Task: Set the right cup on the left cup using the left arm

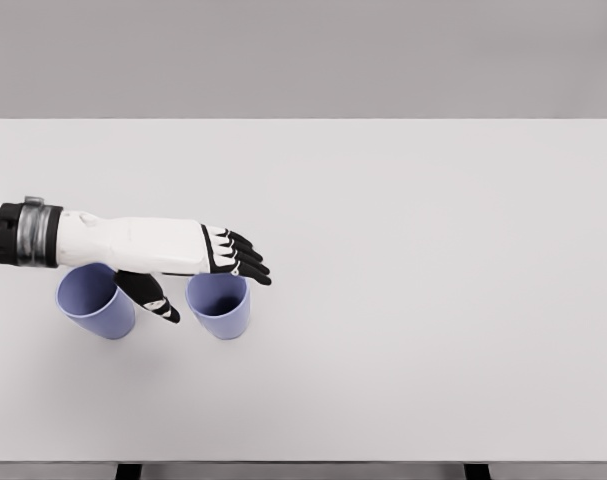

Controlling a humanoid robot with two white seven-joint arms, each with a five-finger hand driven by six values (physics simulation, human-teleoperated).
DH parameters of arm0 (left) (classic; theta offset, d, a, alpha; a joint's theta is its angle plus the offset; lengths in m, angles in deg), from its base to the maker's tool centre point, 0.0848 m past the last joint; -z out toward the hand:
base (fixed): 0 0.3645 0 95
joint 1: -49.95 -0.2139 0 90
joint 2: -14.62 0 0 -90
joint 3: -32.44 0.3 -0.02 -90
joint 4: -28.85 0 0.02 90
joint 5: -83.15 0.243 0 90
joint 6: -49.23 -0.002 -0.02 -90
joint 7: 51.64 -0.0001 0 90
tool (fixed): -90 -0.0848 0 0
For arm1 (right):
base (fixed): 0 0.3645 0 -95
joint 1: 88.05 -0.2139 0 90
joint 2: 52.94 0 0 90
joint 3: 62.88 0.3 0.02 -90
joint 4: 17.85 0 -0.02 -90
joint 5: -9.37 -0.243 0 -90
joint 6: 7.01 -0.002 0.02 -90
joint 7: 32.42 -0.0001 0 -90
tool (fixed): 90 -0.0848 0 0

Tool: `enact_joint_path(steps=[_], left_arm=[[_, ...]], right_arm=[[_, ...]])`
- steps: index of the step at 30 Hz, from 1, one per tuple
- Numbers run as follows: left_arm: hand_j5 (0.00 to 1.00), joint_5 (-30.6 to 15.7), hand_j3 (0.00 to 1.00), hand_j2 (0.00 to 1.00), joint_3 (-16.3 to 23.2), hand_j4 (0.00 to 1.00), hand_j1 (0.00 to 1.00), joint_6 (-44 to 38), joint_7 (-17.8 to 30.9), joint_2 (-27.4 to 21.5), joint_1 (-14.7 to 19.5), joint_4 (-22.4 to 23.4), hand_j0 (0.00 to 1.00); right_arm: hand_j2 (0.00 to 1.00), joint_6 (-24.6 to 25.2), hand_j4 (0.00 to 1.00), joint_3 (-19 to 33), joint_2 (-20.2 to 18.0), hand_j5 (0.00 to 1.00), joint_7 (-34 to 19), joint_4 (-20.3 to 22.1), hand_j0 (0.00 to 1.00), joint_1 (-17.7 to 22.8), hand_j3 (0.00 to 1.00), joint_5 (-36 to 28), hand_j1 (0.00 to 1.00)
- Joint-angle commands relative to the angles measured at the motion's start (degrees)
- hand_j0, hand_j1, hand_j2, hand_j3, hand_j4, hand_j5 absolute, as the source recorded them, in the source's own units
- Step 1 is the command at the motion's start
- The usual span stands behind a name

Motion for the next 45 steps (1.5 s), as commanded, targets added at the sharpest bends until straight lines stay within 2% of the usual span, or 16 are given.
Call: enact_joint_path(steps=[1,7,11,24,41,44,45], left_arm=[[1.0,-0.3,1.0,1.0,-0.3,1.0,1.0,-0.1,0.0,0.2,0.0,0.0,1.0],[1.0,0.5,1.0,1.0,-0.3,1.0,1.0,-0.1,0.0,1.5,-0.3,0.7,1.0],[1.0,0.7,1.0,1.0,-1.5,1.0,1.0,-0.1,0.0,2.2,-2.2,1.9,1.0],[1.0,2.1,1.0,1.0,-2.9,1.0,1.0,-0.1,0.0,3.0,-4.1,3.9,1.0],[1.0,3.3,1.0,1.0,-2.9,1.0,1.0,-0.1,0.0,4.8,-5.1,5.3,1.0],[0.93,3.2,0.93,0.93,-2.8,0.93,0.93,-0.1,0.0,4.7,-5.2,5.3,0.93],[0.87,3.2,0.87,0.87,-2.9,0.87,0.87,-0.1,0.0,4.7,-5.2,5.3,0.87]], right_arm=[[1.0,0.0,1.0,0.0,0.0,1.0,0.0,0.0,1.0,0.0,1.0,0.1,1.0],[1.0,0.0,1.0,0.0,0.0,1.0,-0.1,0.0,1.0,0.0,1.0,0.1,1.0],[1.0,0.0,1.0,0.0,0.0,1.0,0.0,0.0,1.0,0.0,1.0,0.1,1.0],[1.0,0.0,1.0,0.0,0.0,1.0,0.0,0.0,1.0,0.0,1.0,0.1,1.0],[1.0,0.0,1.0,0.0,0.0,1.0,0.0,0.0,1.0,0.0,1.0,0.1,1.0],[1.0,0.0,1.0,0.0,0.0,1.0,0.0,0.0,1.0,0.0,1.0,0.1,1.0],[1.0,0.0,1.0,0.0,0.0,1.0,0.0,0.0,1.0,0.0,1.0,0.1,1.0]])
